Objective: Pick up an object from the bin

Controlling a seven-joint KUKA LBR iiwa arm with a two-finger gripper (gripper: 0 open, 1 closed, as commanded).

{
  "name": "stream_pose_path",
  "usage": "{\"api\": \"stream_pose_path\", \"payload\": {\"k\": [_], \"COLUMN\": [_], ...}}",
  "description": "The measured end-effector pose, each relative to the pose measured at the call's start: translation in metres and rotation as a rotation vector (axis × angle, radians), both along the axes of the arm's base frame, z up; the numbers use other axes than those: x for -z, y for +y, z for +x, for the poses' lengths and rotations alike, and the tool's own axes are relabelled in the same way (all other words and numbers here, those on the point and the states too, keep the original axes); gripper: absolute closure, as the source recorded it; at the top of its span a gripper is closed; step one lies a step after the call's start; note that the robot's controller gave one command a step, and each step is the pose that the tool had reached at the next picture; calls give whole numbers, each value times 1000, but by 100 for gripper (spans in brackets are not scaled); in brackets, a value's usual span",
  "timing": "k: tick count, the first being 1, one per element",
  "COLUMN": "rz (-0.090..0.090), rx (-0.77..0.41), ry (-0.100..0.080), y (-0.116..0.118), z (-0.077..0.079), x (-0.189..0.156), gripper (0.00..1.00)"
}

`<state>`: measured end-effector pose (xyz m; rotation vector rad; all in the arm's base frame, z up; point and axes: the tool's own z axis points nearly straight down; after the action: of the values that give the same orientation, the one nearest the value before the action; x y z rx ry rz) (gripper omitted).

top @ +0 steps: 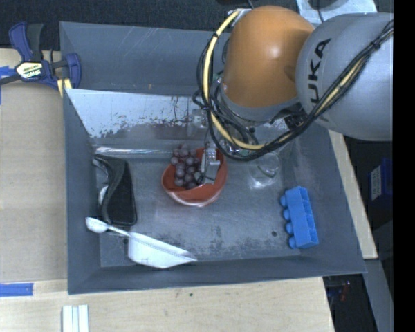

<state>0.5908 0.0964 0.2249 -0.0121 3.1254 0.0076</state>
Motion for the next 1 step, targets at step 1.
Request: {"api": "stream_pose_path", "payload": {"k": [1], "rz": [-2], "rx": [-36], "ry": [1], "y": [-5], "z": [3], "x": [11], "gripper": [0]}}
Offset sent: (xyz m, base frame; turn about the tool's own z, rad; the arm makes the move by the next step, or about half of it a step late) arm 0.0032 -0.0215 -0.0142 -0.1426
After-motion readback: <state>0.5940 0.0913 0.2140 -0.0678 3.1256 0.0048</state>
